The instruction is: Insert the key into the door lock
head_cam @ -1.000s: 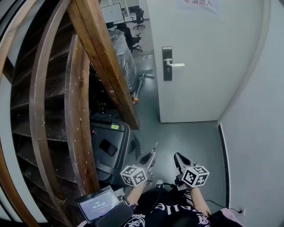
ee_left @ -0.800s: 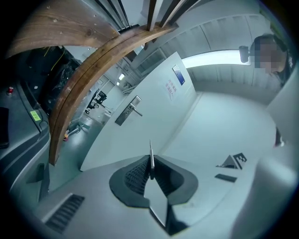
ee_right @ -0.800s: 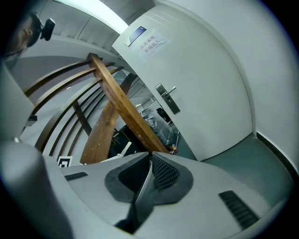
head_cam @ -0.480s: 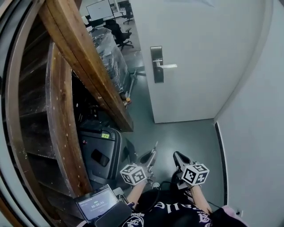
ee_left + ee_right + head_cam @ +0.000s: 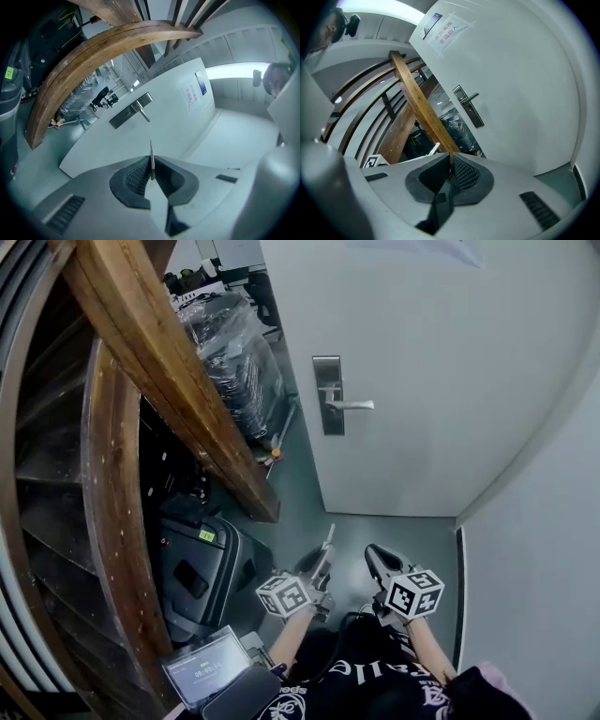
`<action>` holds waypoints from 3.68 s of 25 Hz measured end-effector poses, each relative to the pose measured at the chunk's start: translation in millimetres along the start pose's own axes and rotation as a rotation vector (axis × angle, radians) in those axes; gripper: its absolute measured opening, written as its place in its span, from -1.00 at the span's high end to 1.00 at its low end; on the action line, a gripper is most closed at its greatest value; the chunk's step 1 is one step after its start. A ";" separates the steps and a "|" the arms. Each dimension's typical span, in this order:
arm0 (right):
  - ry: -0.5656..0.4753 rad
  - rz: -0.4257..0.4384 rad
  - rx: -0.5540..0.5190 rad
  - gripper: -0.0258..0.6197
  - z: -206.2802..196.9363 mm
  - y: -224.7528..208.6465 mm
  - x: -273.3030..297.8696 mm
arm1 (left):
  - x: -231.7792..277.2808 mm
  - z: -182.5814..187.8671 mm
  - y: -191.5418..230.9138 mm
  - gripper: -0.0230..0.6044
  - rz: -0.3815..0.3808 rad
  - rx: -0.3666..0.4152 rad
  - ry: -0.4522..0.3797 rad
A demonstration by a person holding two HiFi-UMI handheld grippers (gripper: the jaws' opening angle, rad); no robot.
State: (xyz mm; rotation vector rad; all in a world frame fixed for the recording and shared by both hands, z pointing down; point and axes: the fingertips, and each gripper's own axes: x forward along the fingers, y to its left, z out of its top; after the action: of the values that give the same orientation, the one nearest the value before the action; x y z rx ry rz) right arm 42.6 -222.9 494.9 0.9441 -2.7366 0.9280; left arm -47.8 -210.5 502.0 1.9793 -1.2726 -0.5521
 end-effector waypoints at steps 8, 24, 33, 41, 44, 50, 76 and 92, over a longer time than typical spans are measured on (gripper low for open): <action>0.030 0.064 -0.072 0.82 38.2 -35.3 38.3 | 68.8 29.6 15.2 0.85 0.025 -0.005 -0.045; -0.038 -0.026 -0.078 0.82 91.9 -49.5 121.8 | 173.3 107.2 80.4 0.85 -0.054 -0.094 0.042; -0.047 -0.097 -0.109 0.82 98.8 -48.0 170.6 | 212.0 142.3 112.7 0.85 -0.093 -0.183 0.046; -0.066 -0.149 -0.136 0.82 109.5 -46.2 193.1 | 243.5 162.3 135.1 0.85 -0.125 -0.232 0.078; -0.061 -0.167 -0.147 0.82 108.7 -46.8 196.6 | 254.9 167.0 141.5 0.85 -0.129 -0.260 0.079; -0.048 -0.192 -0.141 0.82 99.1 -48.5 197.6 | 270.0 175.6 146.5 0.85 -0.158 -0.313 0.067; -0.034 -0.263 -0.072 0.82 69.2 -73.2 179.1 | 304.7 181.5 145.9 0.85 -0.194 -0.676 -0.018; -0.038 -0.277 -0.059 0.82 70.4 -85.1 184.9 | 330.8 196.1 154.2 0.84 -0.232 -0.518 0.031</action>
State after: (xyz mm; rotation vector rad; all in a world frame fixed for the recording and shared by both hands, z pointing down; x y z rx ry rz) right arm -48.8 -414.1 533.7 1.2991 -2.5561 0.7829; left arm -133.1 -615.9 496.4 1.6892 -0.7795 -0.8622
